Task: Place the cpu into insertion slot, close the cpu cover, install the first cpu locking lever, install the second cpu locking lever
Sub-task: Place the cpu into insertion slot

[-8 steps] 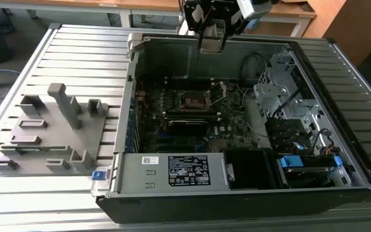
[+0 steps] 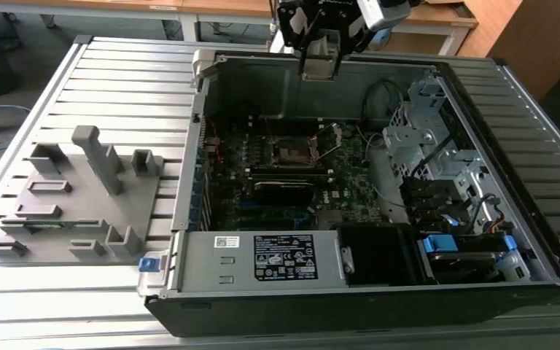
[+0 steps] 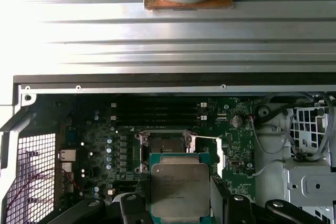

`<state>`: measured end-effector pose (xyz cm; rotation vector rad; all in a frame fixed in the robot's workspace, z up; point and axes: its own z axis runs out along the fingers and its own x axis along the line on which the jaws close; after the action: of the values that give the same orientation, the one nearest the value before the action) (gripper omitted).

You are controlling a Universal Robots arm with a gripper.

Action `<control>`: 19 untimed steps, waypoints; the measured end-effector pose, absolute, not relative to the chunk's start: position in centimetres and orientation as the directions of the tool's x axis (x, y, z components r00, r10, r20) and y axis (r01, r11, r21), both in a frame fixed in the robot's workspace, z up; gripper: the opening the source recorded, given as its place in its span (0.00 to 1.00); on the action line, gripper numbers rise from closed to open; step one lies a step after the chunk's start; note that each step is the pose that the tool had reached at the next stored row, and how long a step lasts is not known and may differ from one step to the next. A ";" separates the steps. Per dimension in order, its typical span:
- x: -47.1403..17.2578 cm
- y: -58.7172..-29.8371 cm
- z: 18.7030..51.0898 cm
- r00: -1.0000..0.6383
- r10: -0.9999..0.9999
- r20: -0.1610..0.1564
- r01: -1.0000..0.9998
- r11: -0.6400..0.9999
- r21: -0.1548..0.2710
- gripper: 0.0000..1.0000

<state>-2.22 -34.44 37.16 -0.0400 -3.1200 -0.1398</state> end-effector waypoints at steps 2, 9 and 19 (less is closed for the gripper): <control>-2.2 -34.4 37.2 -1.000 0.025 0.019 0.026 0.996 0.089 0.54; -2.2 -34.4 37.0 -1.000 0.025 0.019 0.026 0.996 0.090 0.54; -2.2 -34.4 36.8 -1.000 0.025 0.019 0.026 0.996 0.090 0.54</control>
<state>-2.22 -34.44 36.81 -0.0399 -3.1200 -0.1406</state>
